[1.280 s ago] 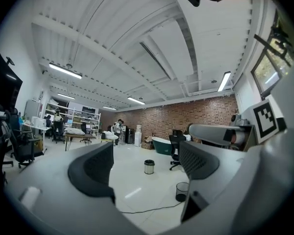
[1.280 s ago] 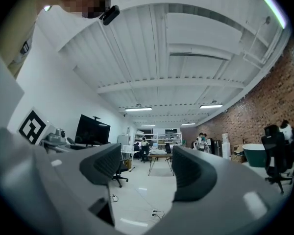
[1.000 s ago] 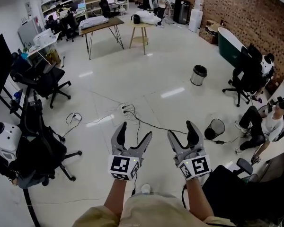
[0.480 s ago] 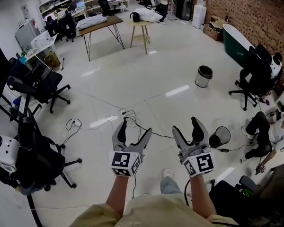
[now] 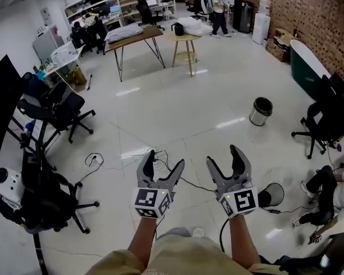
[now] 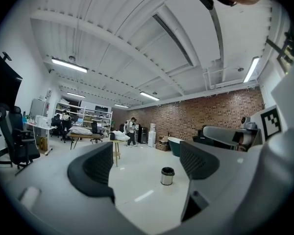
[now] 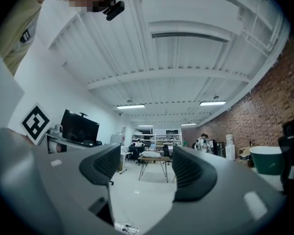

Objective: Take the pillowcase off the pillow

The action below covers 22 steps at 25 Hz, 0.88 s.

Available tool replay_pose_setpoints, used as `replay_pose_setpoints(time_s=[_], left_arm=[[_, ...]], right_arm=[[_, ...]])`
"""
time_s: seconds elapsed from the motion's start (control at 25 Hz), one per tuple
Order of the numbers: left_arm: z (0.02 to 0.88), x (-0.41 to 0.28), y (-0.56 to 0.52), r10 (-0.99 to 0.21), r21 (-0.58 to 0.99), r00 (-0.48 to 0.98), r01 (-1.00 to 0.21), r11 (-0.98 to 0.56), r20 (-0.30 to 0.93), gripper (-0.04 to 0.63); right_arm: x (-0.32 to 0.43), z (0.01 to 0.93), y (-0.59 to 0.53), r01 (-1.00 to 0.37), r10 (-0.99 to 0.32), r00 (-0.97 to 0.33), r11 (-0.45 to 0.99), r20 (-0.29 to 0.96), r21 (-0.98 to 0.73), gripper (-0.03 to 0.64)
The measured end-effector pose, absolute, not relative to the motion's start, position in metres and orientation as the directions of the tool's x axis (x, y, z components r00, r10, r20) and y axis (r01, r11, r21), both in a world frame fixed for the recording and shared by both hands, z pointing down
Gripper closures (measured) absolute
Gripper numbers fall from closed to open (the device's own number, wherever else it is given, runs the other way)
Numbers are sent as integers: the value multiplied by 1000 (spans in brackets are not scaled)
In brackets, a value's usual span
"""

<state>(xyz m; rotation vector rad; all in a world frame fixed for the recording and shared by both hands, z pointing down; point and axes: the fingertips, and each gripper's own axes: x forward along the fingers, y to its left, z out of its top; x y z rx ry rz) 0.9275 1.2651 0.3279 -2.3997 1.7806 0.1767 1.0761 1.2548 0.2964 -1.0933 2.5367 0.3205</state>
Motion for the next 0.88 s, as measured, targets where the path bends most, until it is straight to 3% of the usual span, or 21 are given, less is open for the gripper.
replay_pose_setpoints(time_s=[0.24, 0.52, 0.88], left_arm=[[356, 963, 1193, -940, -76, 294, -955, -285, -174, 189], [374, 919, 1070, -946, -78, 272, -962, -262, -178, 193], [371, 888, 903, -926, -73, 315, -949, -307, -209, 198]], right_arm=[[1104, 326, 1179, -696, -629, -654, 718, -420, 10, 299], [1061, 336, 1062, -695, -612, -677, 714, -409, 82, 299], [1029, 333, 904, -706, -627, -660, 707, -414, 55, 299]])
